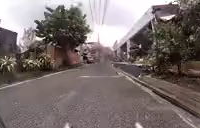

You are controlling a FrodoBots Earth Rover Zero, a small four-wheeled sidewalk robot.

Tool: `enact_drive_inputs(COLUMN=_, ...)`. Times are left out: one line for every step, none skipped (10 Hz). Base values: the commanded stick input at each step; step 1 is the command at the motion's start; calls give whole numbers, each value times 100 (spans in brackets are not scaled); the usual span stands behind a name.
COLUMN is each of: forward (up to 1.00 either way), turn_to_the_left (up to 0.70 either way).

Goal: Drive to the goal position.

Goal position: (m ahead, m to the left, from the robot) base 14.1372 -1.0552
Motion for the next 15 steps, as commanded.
enact_drive_inputs(forward=70, turn_to_the_left=13)
enact_drive_inputs(forward=70, turn_to_the_left=5)
enact_drive_inputs(forward=70, turn_to_the_left=0)
enact_drive_inputs(forward=70, turn_to_the_left=0)
enact_drive_inputs(forward=70, turn_to_the_left=0)
enact_drive_inputs(forward=70, turn_to_the_left=0)
enact_drive_inputs(forward=70, turn_to_the_left=0)
enact_drive_inputs(forward=70, turn_to_the_left=-7)
enact_drive_inputs(forward=70, turn_to_the_left=-14)
enact_drive_inputs(forward=70, turn_to_the_left=-9)
enact_drive_inputs(forward=70, turn_to_the_left=0)
enact_drive_inputs(forward=70, turn_to_the_left=0)
enact_drive_inputs(forward=70, turn_to_the_left=0)
enact_drive_inputs(forward=70, turn_to_the_left=0)
enact_drive_inputs(forward=70, turn_to_the_left=0)
